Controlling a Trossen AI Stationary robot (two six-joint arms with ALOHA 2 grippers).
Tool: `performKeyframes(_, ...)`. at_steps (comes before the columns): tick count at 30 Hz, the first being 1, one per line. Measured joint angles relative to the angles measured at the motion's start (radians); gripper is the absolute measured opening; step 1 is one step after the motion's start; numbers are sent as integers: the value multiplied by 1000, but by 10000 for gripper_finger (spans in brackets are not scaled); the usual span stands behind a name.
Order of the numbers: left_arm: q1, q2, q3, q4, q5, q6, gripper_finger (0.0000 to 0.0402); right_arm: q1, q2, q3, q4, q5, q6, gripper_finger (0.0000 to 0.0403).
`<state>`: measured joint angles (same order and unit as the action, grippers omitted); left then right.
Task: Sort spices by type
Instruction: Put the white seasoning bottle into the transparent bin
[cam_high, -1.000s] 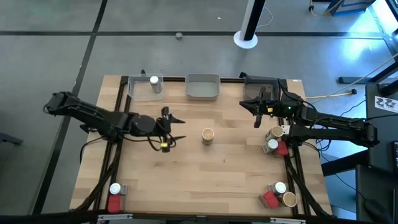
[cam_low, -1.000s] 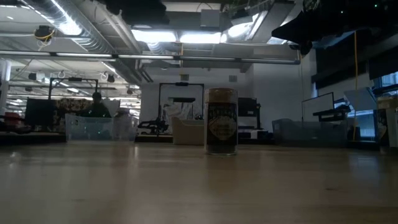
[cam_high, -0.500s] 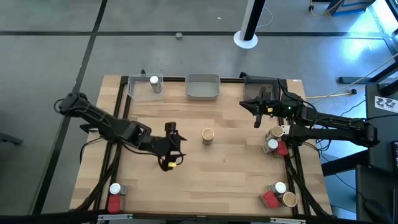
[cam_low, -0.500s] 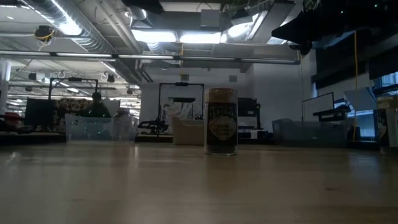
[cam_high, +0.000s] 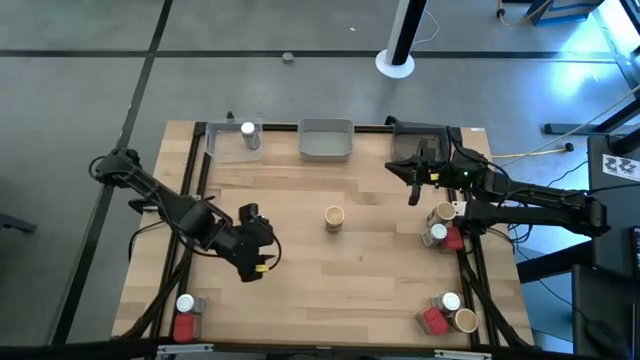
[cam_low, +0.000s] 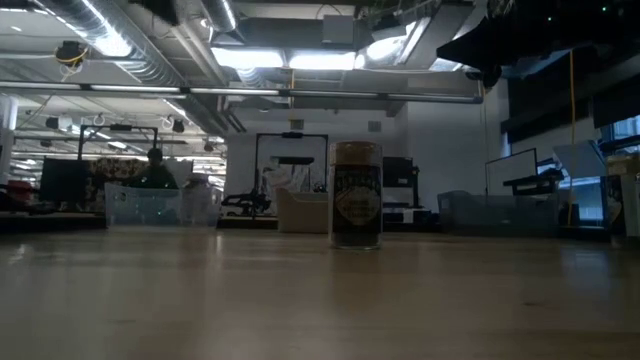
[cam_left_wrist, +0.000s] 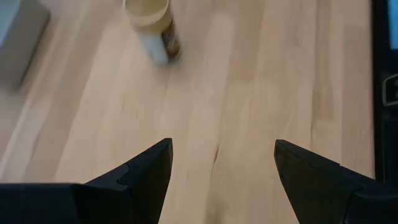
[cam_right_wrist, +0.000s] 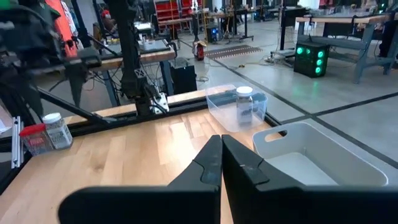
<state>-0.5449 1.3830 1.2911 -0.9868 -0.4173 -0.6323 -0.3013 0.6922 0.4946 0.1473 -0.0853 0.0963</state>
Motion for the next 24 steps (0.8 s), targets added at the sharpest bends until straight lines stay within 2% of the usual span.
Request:
performKeyframes(4, -15, 0, 0, -54, 76, -177, 265, 0, 0, 0, 76, 0, -9, 12)
performKeyframes(12, -46, 0, -8, -93, 245, -505, 265, 0, 0, 0, 185, 15, -126, 12)
performKeyframes(24, -128, 0, -8, -203, 344, -873, 265, 0, 0, 0, 275, 68, -208, 12)
